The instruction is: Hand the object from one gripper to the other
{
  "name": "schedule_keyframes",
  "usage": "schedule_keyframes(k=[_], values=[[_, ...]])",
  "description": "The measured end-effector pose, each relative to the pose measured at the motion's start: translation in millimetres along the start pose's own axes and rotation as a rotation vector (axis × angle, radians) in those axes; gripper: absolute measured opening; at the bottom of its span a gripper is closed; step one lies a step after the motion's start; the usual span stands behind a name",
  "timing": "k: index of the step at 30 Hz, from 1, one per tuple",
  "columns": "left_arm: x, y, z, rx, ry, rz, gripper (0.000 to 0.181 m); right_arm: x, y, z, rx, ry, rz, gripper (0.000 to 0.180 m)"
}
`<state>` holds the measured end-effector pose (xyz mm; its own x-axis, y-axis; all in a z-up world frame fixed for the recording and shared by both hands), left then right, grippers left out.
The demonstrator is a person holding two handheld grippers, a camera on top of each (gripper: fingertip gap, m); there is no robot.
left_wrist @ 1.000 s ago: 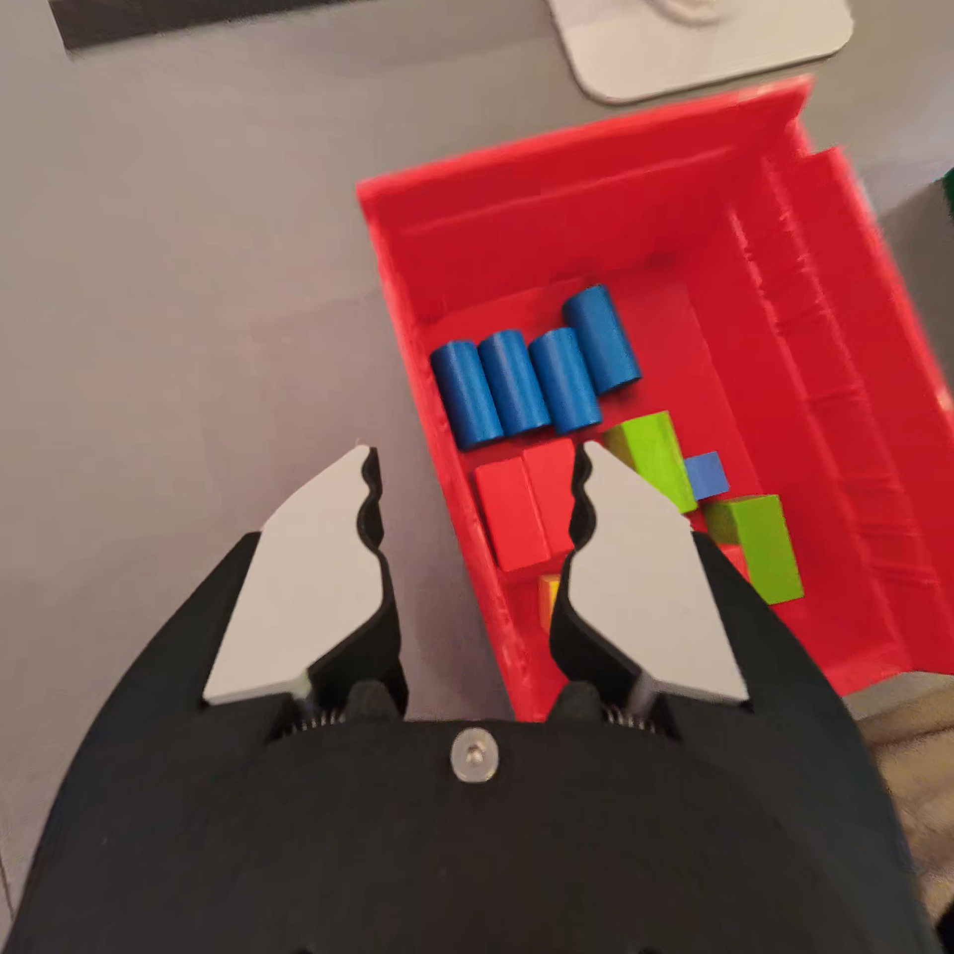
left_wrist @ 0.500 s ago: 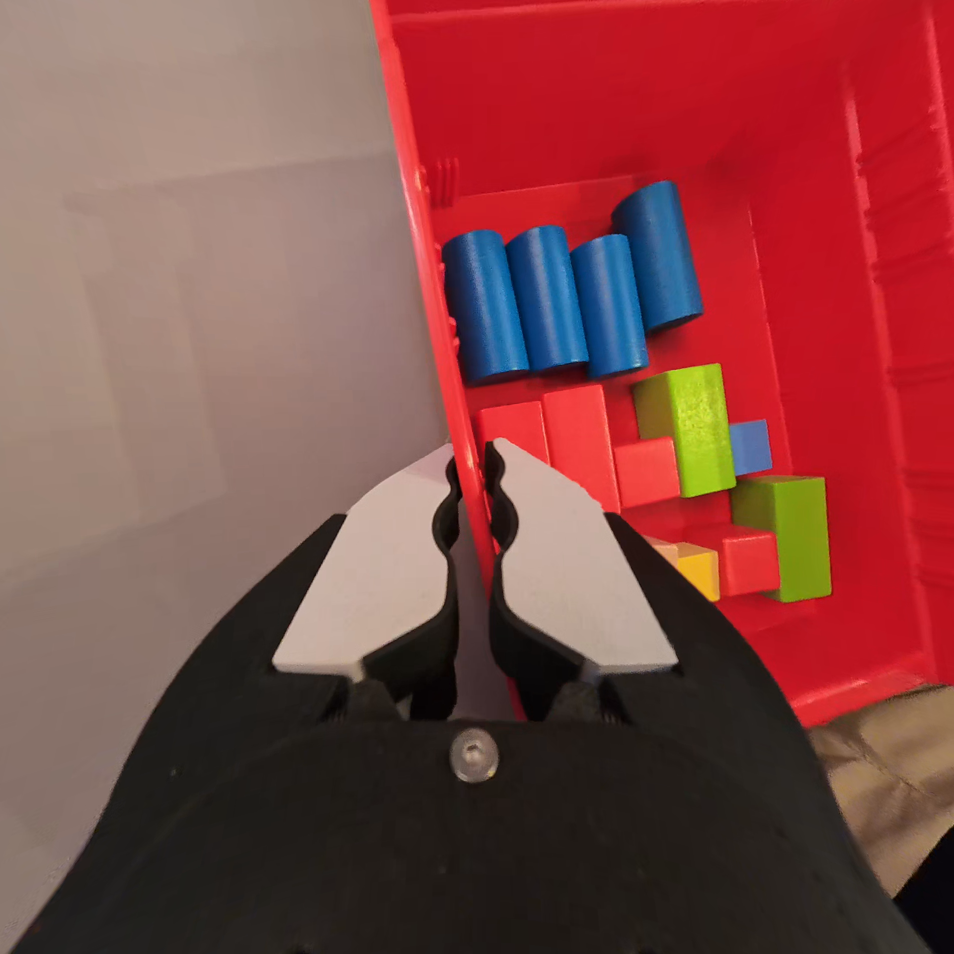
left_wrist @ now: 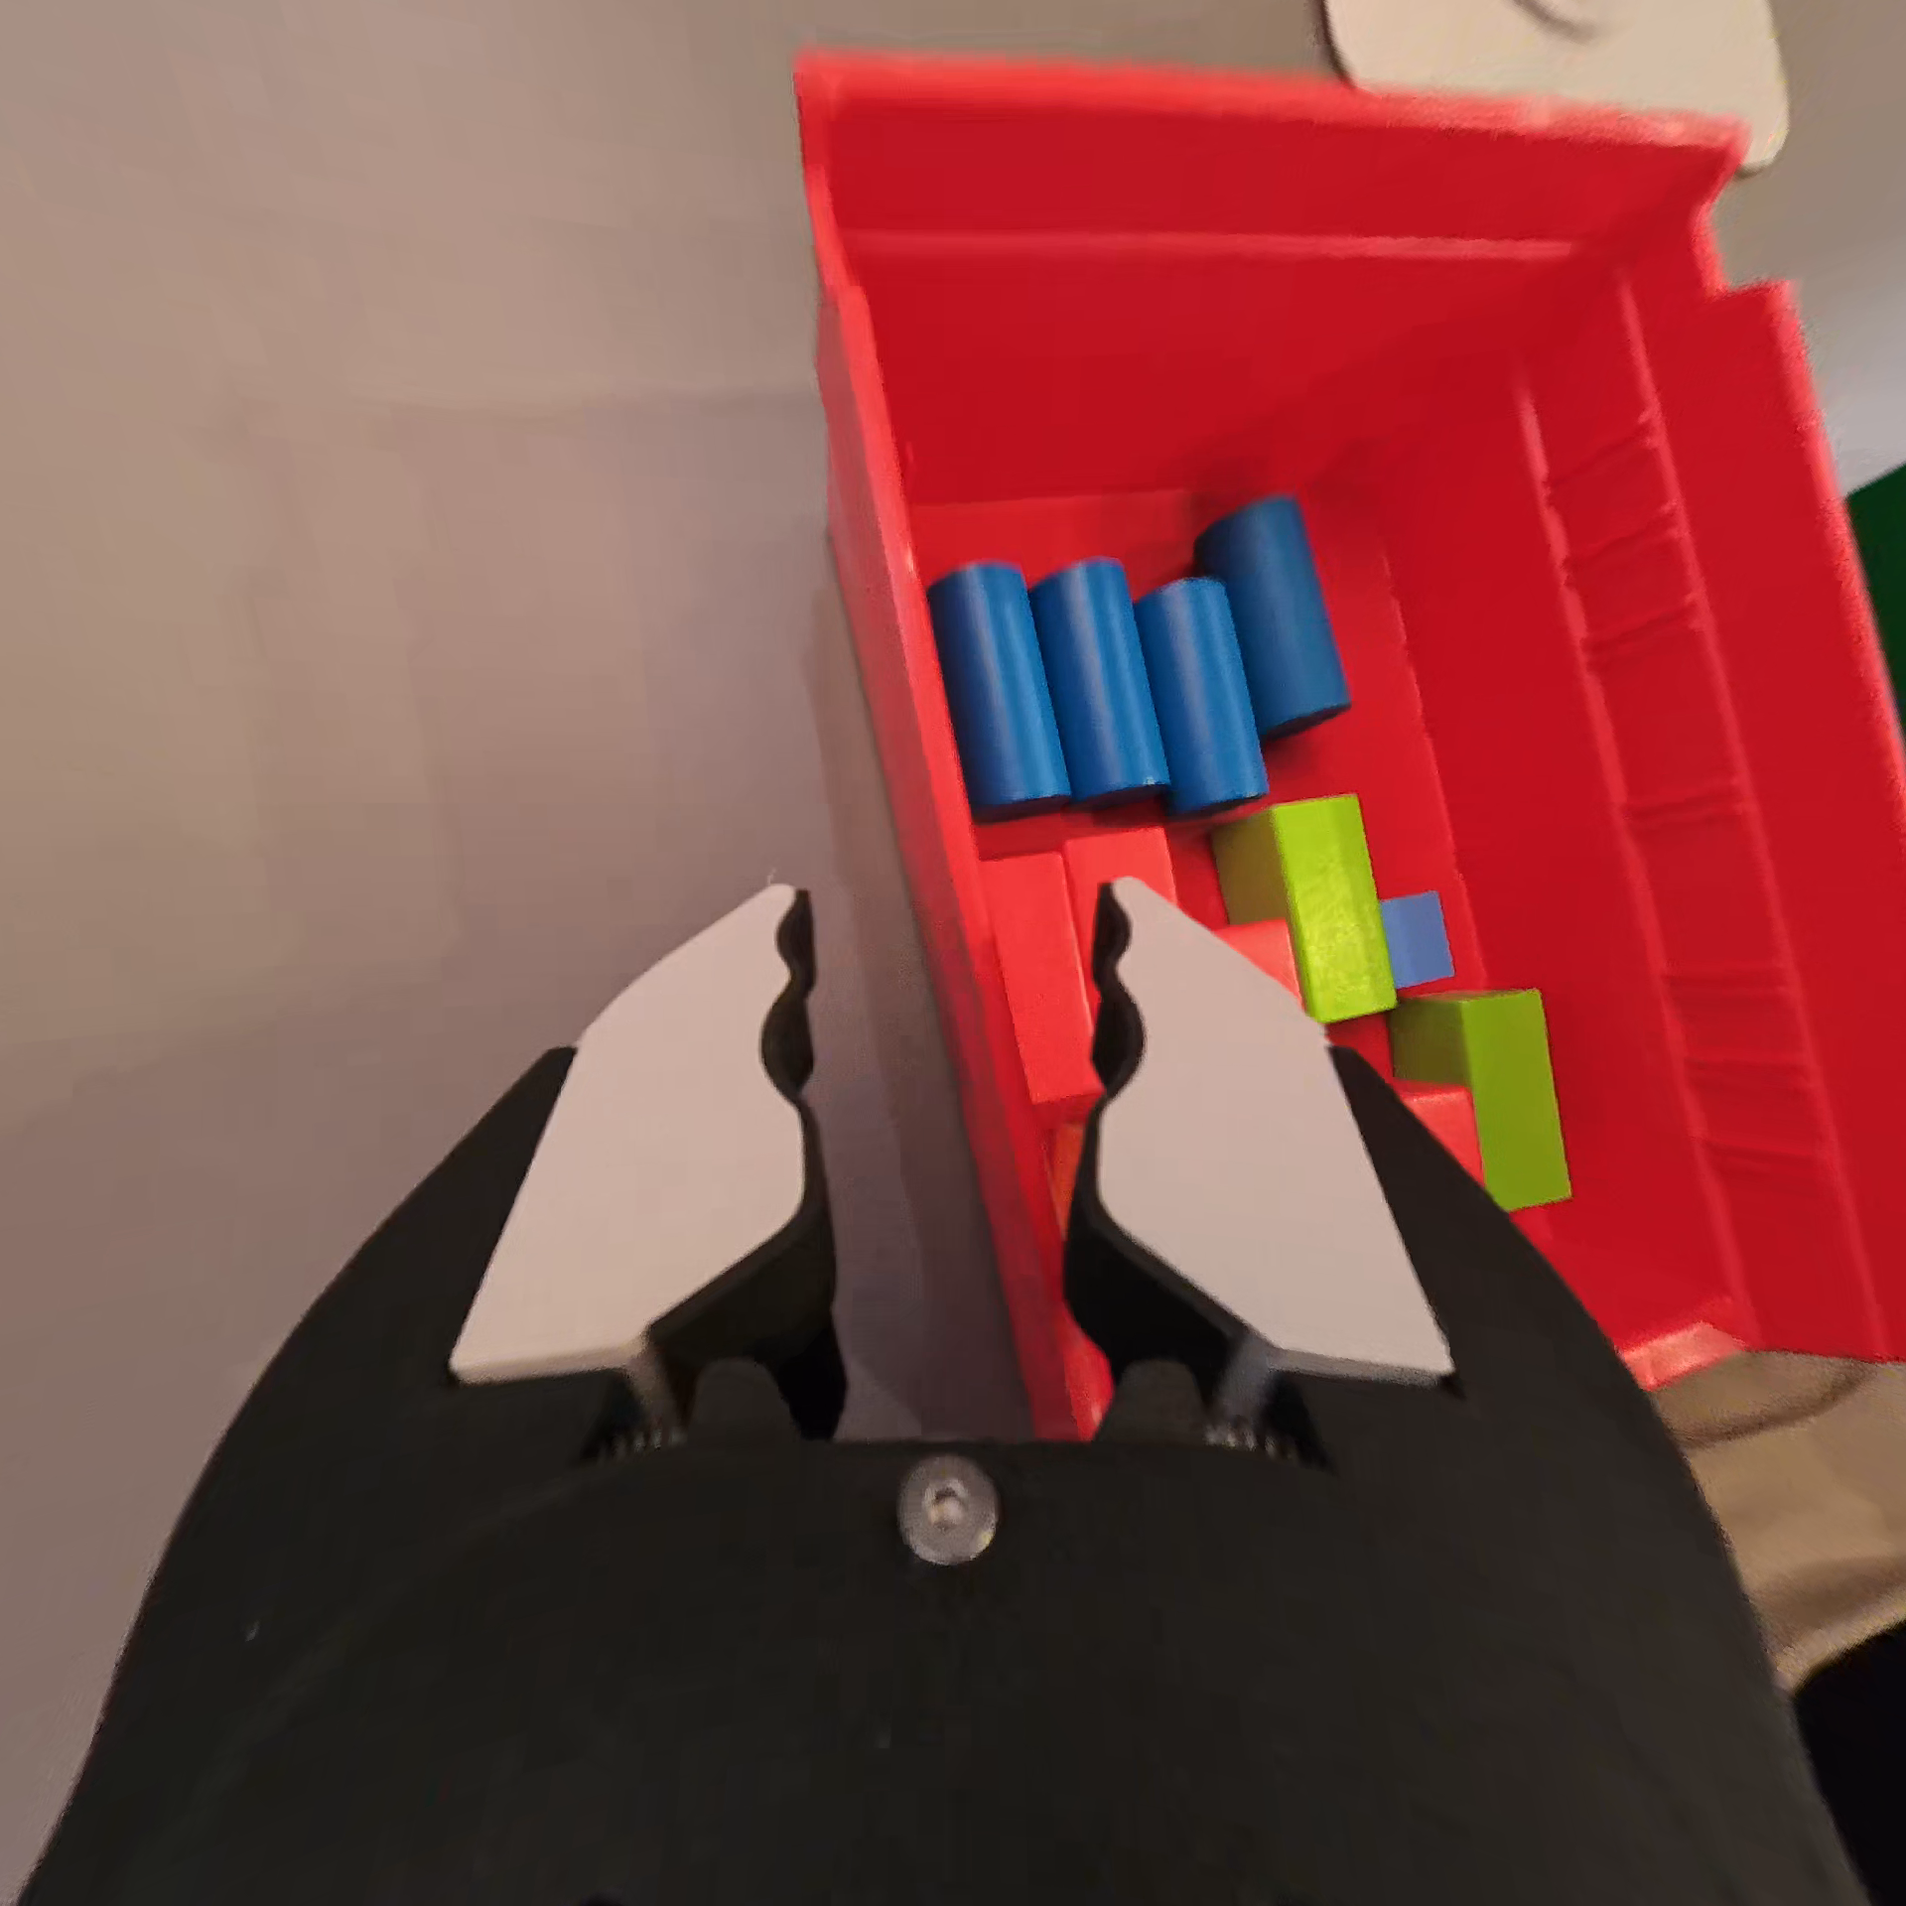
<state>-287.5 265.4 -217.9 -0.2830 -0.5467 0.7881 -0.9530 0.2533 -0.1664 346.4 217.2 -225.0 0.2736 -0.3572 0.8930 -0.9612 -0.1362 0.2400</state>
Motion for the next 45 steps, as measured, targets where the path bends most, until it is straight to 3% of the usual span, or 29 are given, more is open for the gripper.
schedule_keyframes(k=[1,4,8,12,16,23,28,32,37,45], values=[[6.1,0.4,-5.2,-0.015,-0.033,-0.030,0.056,3.5,-0.8,-1.7,-0.002,-0.019,0.009,0.042],[21.6,-17.5,-21.2,-0.101,-0.084,-0.063,0.066,10.7,0.1,-6.5,0.001,-0.062,0.018,0.045],[29.8,-72.4,-41.8,-0.237,-0.134,-0.025,0.055,11.5,6.7,-10.0,0.028,-0.072,0.015,0.046],[-6.1,-127.9,-42.4,-0.354,-0.002,0.053,0.048,12.2,11.0,-12.3,0.042,-0.080,0.008,0.046],[-49.2,-148.3,-42.1,-0.357,0.141,0.089,0.041,14.6,10.8,-12.3,0.038,-0.091,-0.010,0.046],[-96.4,-140.9,-33.7,-0.459,0.312,-0.100,0.041,18.2,10.8,-14.6,0.036,-0.113,-0.030,0.046],[-106.1,-135.9,-42.3,-0.455,0.308,-0.137,0.030,17.8,10.5,-14.9,0.036,-0.112,-0.037,0.046],[-109.5,-128.8,-42.5,-0.519,0.349,-0.217,0.038,18.7,11.8,-15.0,0.043,-0.108,-0.032,0.047],[-115.5,-121.2,-39.2,-0.537,0.384,-0.269,0.045,18.2,13.2,-15.5,0.046,-0.105,-0.026,0.048],[-129.7,-127.4,-35.5,-0.596,0.408,-0.225,0.034,20.2,15.9,-16.9,0.064,-0.107,-0.011,0.048]])
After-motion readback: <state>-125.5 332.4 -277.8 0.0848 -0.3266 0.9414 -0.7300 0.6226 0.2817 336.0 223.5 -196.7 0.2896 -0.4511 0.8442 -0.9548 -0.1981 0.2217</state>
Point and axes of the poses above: each gripper's, where its closed fingertips meet, x back along the fingers, z out of its underside, y = z × x across the jaws, the point moved 7 cm from there along x, back along the fingers, and after that the axes turned 6 degrees about -z, right-handed, at the moved point
